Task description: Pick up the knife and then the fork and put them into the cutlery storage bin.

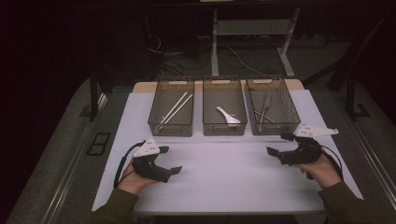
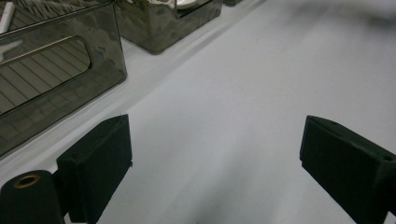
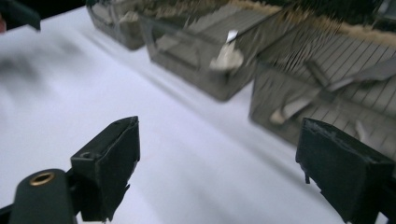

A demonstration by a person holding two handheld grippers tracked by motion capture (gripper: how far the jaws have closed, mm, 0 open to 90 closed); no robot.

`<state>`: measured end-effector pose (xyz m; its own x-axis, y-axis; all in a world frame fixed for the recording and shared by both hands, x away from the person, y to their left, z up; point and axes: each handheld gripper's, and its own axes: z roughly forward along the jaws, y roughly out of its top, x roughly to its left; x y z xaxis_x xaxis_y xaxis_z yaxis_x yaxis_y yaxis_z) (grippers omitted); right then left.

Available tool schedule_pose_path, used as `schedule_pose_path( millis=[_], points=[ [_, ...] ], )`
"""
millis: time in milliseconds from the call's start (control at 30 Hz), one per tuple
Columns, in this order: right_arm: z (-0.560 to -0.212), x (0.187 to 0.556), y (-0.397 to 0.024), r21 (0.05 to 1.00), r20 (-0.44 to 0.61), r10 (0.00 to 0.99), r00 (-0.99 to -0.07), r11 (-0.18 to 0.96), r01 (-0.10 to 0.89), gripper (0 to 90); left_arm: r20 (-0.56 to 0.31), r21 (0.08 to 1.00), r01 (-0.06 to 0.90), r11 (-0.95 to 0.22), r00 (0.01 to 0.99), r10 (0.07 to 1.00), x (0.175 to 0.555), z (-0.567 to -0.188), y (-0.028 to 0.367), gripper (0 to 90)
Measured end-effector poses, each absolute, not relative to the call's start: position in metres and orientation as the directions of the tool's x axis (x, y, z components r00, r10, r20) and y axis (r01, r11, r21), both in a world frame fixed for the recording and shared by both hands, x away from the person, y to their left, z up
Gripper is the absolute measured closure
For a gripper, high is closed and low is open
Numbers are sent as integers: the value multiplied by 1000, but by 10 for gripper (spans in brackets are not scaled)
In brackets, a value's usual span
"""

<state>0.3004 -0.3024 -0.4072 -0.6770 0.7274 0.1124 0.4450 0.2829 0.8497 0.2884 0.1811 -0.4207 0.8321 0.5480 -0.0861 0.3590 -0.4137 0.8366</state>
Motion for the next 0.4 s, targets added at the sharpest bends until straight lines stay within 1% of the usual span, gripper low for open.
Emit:
schedule_pose_path(
  millis=[67,133,400],
  points=[
    [-415,292,-302,847,108,721,-685,294,443,122,-89,836,361,-413,832,547,288,-421,181,31],
    [-422,286,-302,842,103,719,-688,305,445,122,-94,836,365,-410,832,547,288,-421,181,9],
    [-429,280,-300,834,106,707,-699,320,450,122,-97,837,370,-403,825,556,288,-420,181,0]
  ],
)
